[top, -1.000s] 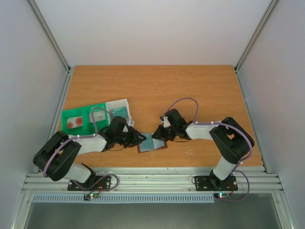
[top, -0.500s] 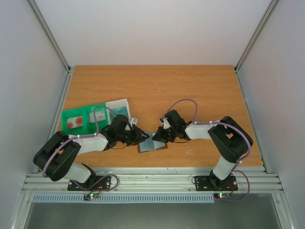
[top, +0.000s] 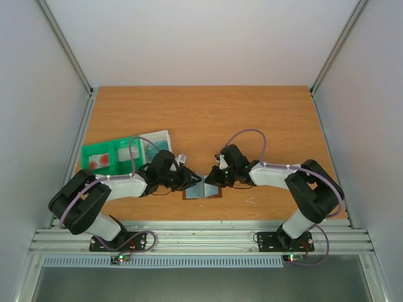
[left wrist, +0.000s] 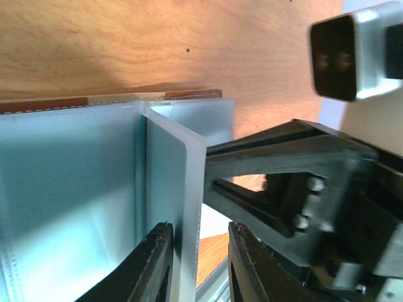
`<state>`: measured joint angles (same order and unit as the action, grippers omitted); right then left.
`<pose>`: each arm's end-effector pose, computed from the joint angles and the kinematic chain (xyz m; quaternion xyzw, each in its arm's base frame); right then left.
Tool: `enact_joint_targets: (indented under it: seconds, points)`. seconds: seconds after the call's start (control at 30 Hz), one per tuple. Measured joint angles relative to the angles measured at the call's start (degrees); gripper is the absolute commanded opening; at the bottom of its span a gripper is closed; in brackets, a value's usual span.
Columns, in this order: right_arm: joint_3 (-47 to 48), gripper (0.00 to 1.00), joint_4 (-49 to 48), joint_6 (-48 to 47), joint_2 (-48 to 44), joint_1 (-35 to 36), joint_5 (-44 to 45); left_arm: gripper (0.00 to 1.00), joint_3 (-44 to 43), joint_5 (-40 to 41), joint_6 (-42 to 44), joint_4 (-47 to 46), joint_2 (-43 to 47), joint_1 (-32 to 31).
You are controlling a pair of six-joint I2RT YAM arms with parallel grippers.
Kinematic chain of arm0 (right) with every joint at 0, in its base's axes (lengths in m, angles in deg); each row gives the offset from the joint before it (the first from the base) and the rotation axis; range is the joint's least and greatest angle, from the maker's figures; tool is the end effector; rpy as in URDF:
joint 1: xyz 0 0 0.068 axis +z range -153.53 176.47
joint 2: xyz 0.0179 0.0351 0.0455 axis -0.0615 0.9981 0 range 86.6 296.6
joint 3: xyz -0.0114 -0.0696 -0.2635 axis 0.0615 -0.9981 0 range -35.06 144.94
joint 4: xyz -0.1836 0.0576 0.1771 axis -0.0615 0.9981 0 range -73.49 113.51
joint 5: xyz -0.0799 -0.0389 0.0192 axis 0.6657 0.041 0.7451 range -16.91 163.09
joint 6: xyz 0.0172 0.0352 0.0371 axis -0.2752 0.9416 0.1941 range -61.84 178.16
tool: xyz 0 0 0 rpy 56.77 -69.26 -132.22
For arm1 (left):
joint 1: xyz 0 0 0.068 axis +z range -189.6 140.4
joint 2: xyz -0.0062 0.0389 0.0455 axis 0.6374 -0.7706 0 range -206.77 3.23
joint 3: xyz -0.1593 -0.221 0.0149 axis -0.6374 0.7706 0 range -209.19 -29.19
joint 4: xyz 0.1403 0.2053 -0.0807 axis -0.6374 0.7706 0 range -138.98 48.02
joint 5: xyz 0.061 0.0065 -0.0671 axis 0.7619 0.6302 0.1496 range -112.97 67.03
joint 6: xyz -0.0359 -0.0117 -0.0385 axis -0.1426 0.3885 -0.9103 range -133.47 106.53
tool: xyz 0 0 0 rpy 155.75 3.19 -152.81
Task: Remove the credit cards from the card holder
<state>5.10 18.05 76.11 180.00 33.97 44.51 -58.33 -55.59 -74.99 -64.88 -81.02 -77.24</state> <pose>0.2205 0.1907 0.1305 -0.2303 0.8976 0.3446 0.1501 0.1970 -0.1761 0.1439 -0.0615 0.8732 -0.4779 0.0738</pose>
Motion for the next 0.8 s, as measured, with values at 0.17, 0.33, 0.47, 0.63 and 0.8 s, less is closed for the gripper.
enact_joint_targets:
  seconds: [0.17, 0.33, 0.47, 0.63, 0.8]
  points:
    - [-0.33, 0.1, 1.44, -0.02, -3.34, 0.0, 1.77, 0.26, -0.13, 0.07, -0.02, -0.09, -1.38, -0.33]
    - [-0.55, 0.11, 3.32, -0.07, -5.14, 0.0, 3.87, 0.26, -2.16, 0.07, -0.02, -0.44, -2.71, -1.27]
    - [-0.57, 0.14, 8.35, -0.37, -8.41, -0.04, 9.14, 0.26, -2.97, 0.07, -0.07, -1.01, -3.13, -2.01]
    - [-0.48, 0.17, 14.58, -1.09, -13.64, -0.79, 15.23, 0.26, -2.99, 0.07, -0.09, -1.09, -3.21, -2.25]
    - [0.46, 0.19, 20.09, -1.81, -18.27, -0.92, 18.99, 0.27, -4.68, 0.79, 0.28, -0.11, -3.89, -3.26]
